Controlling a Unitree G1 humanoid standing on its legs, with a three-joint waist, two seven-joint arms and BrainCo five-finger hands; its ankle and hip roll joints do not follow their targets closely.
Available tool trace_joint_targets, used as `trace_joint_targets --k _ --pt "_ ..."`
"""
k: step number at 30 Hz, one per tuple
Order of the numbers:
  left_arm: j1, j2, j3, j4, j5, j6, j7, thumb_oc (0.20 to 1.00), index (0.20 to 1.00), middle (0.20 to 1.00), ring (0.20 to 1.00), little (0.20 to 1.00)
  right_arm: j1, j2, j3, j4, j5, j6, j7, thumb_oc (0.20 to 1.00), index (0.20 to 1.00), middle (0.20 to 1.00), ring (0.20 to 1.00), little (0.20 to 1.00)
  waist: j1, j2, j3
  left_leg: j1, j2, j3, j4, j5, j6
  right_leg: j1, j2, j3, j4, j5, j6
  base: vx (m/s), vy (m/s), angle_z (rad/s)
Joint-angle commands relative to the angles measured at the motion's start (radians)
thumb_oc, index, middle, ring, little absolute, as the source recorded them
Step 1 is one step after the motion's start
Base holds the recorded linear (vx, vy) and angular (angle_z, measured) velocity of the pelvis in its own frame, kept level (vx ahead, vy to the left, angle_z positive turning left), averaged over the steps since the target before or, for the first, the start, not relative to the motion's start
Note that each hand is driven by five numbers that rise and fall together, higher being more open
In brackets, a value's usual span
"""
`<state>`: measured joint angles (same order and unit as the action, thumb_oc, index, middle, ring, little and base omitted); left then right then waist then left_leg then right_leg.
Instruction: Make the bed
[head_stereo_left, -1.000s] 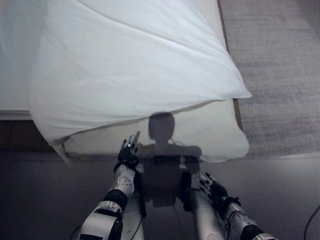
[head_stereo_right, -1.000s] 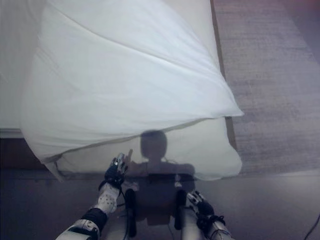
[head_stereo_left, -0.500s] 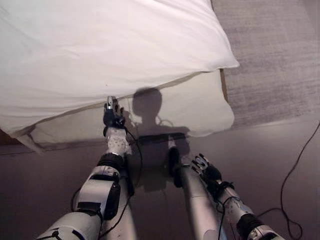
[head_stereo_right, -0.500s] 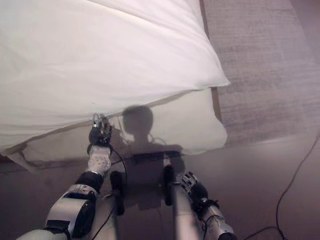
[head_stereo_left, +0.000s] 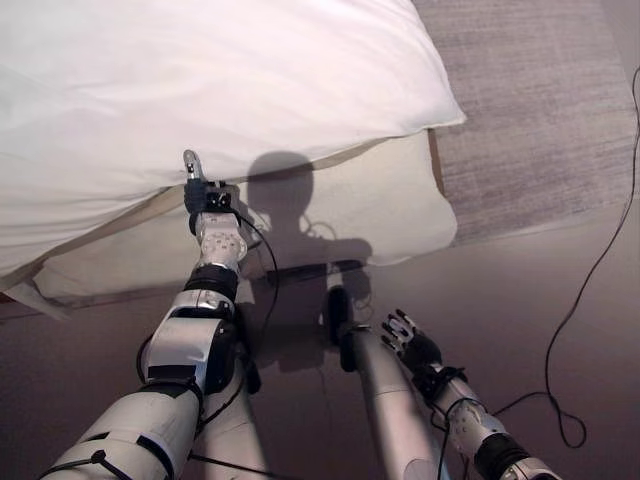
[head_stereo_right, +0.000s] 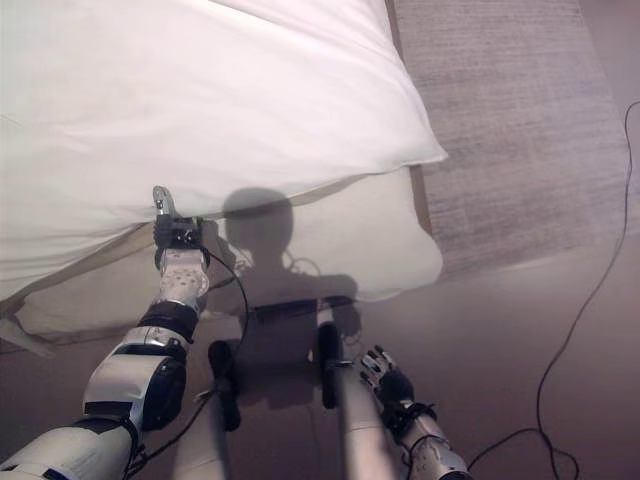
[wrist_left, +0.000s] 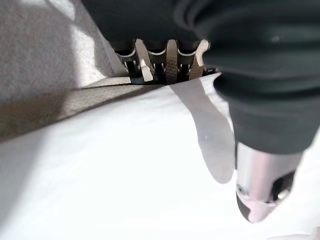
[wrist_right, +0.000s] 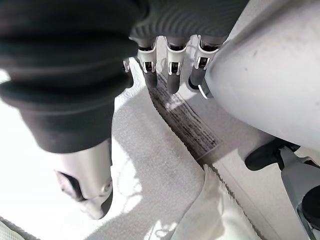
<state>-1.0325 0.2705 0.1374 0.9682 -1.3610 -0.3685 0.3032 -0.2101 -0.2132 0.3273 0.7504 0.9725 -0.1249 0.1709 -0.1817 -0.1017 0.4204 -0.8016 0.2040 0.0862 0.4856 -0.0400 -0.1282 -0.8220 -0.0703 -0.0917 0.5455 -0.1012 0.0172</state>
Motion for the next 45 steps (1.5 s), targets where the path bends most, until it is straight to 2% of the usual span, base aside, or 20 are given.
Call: trace_joint_targets --k 1,3,4,5,6,12,17,19,22,23,26,27,30,33,37,42,45 --pt "-0.090 0.079 -0.016 0.061 0.020 -0.070 0.000 1.000 1.000 1.000 1.000 1.000 0.084 -0.030 0.030 -0.036 0.001 -0.013 -0.007 1.000 1.000 1.000 1.000 1.000 -0.024 0.030 -0.093 -0.045 -0.008 0.027 0.059 -0.044 0.025 -0.022 -0.023 0.009 -0.071 0.053 0.105 0.02 0.005 -0.08" --pt "-0.103 0.094 -0.015 0.071 0.039 -0.077 0.035 1.000 1.000 1.000 1.000 1.000 0.091 -0.032 0.027 -0.036 0.005 -0.015 -0.015 1.000 1.000 1.000 1.000 1.000 -0.022 0.034 -0.096 -0.050 -0.010 0.024 0.063 -0.048 0.028 -0.028 -0.025 0.011 -0.066 0.055 0.105 0.01 0.009 -0.02" --pt "-0.104 0.093 -0.015 0.070 0.042 -0.077 0.038 0.944 0.944 0.944 0.944 0.944 0.091 -0.032 0.027 -0.036 0.005 -0.015 -0.015 1.000 1.000 1.000 1.000 1.000 -0.022 0.034 -0.096 -0.051 -0.010 0.024 0.063 -0.048 0.028 -0.029 -0.025 0.011 -0.065 0.054 0.105 0.00 0.000 0.00" --pt "-0.118 0.098 -0.019 0.081 0.057 -0.075 0.059 0.504 0.504 0.504 0.504 0.504 0.089 -0.030 0.025 -0.030 0.009 -0.016 -0.019 1.000 1.000 1.000 1.000 1.000 -0.021 0.037 -0.098 -0.054 -0.009 0.025 0.066 -0.049 0.028 -0.032 -0.028 0.010 -0.065 0.055 0.106 0.00 0.000 0.00" --pt "-0.139 0.106 -0.021 0.088 0.068 -0.082 0.086 0.200 0.200 0.200 0.200 0.200 0.085 -0.029 0.023 -0.024 0.010 -0.015 -0.022 1.000 1.000 1.000 1.000 1.000 -0.017 0.040 -0.102 -0.061 -0.010 0.024 0.067 -0.046 0.029 -0.037 -0.030 0.009 -0.062 0.056 0.106 0.00 0.000 0.00" --pt "-0.164 0.106 -0.017 0.087 0.090 -0.089 0.129 0.200 0.200 0.200 0.200 0.200 0.083 -0.030 0.024 -0.032 0.015 -0.020 -0.020 1.000 1.000 1.000 1.000 1.000 -0.012 0.047 -0.106 -0.053 -0.015 0.023 0.058 -0.054 0.029 -0.031 -0.029 0.016 -0.068 0.053 0.112 0.01 0.003 0.00" --pt "-0.167 0.060 -0.016 0.002 0.107 -0.126 0.147 0.200 0.200 0.200 0.200 0.200 0.070 -0.026 0.019 -0.055 0.032 -0.026 -0.005 1.000 1.000 1.000 1.000 1.000 0.001 0.058 -0.097 -0.046 -0.031 0.026 0.034 -0.036 0.037 -0.023 -0.037 0.014 -0.086 0.068 0.111 -0.01 0.013 0.00" --pt "-0.131 -0.012 -0.028 -0.147 0.106 -0.178 0.129 0.200 0.200 0.200 0.200 0.200 0.045 -0.013 0.026 -0.093 0.054 -0.036 0.000 1.000 1.000 1.000 1.000 1.000 0.014 0.064 -0.087 -0.032 -0.044 0.020 0.012 -0.028 0.041 -0.010 -0.041 0.013 -0.098 0.070 0.112 0.00 0.000 0.00" --pt "-0.084 -0.067 -0.046 -0.252 0.120 -0.198 0.115 0.200 0.200 0.200 0.200 0.200 0.021 0.002 0.029 -0.105 0.078 -0.042 0.004 1.000 1.000 1.000 1.000 1.000 0.027 0.070 -0.079 -0.022 -0.054 0.016 0.004 -0.022 0.043 0.002 -0.044 0.011 -0.100 0.070 0.111 0.00 0.006 0.07" --pt "-0.034 -0.113 -0.070 -0.357 0.127 -0.213 0.091 0.200 0.200 0.200 0.200 0.200 -0.027 0.031 0.045 -0.115 0.107 -0.048 0.000 1.000 1.000 1.000 1.000 1.000 0.043 0.078 -0.070 -0.015 -0.063 0.011 -0.007 -0.018 0.046 0.008 -0.047 0.010 -0.101 0.070 0.108 -0.01 0.003 0.09" --pt "0.018 -0.162 -0.104 -0.465 0.126 -0.222 0.058 0.200 0.200 0.200 0.200 0.200 -0.075 0.055 0.063 -0.114 0.128 -0.048 0.004 1.000 1.000 1.000 1.000 1.000 0.057 0.083 -0.063 -0.011 -0.072 0.006 -0.016 -0.012 0.048 0.013 -0.049 0.008 -0.103 0.069 0.105 -0.01 -0.003 0.10" --pt "0.070 -0.193 -0.126 -0.558 0.118 -0.224 0.018 0.200 0.200 0.200 0.200 0.200 -0.144 0.078 0.070 -0.099 0.147 -0.055 0.003 1.000 1.000 1.000 1.000 1.000 0.073 0.092 -0.056 -0.001 -0.084 0.001 -0.031 -0.008 0.053 0.024 -0.053 0.005 -0.108 0.069 0.104 0.00 0.007 0.09" --pt "0.147 -0.228 -0.177 -0.692 0.117 -0.210 -0.046 0.200 0.200 0.200 0.200 0.200 -0.253 0.116 0.082 -0.083 0.195 -0.057 0.007 1.000 1.000 1.000 1.000 1.000 0.103 0.104 -0.037 0.012 -0.098 -0.007 -0.044 0.000 0.054 0.040 -0.059 -0.001 -0.106 0.070 0.104 -0.02 0.005 0.17" --pt "0.179 -0.234 -0.199 -0.734 0.115 -0.197 -0.071 0.200 0.200 0.200 0.200 0.200 -0.317 0.125 0.081 -0.069 0.222 -0.049 0.015 1.000 1.000 1.000 1.000 1.000 0.120 0.107 -0.027 0.020 -0.105 -0.011 -0.049 0.002 0.061 0.044 -0.061 -0.005 -0.102 0.068 0.103 -0.02 0.006 0.10" --pt "0.238 -0.236 -0.264 -0.857 0.098 -0.178 -0.119 0.200 0.200 0.200 0.200 0.200 -0.470 0.132 0.076 -0.044 0.337 -0.008 0.024 1.000 1.000 1.000 1.000 1.000 0.158 0.118 -0.013 0.029 -0.119 -0.022 -0.060 0.007 0.067 0.061 -0.075 -0.017 -0.101 0.064 0.103 -0.01 -0.002 0.23" --pt "0.280 -0.220 -0.298 -0.928 0.102 -0.169 -0.133 0.200 0.200 0.200 0.200 0.200 -0.551 0.135 0.075 -0.046 0.400 0.004 0.011 1.000 1.000 1.000 1.000 1.000 0.184 0.125 0.003 0.039 -0.133 -0.032 -0.070 0.014 0.066 0.080 -0.085 -0.031 -0.105 0.063 0.105 0.00 0.004 0.11" --pt "0.308 -0.205 -0.316 -0.995 0.097 -0.177 -0.135 0.200 0.200 0.200 0.200 0.200 -0.638 0.154 0.047 -0.007 0.459 0.006 -0.012 1.000 1.000 1.000 1.000 1.000 0.206 0.140 0.009 0.047 -0.148 -0.042 -0.079 0.014 0.077 0.086 -0.092 -0.034 -0.102 0.061 0.108 0.01 0.030 0.12"
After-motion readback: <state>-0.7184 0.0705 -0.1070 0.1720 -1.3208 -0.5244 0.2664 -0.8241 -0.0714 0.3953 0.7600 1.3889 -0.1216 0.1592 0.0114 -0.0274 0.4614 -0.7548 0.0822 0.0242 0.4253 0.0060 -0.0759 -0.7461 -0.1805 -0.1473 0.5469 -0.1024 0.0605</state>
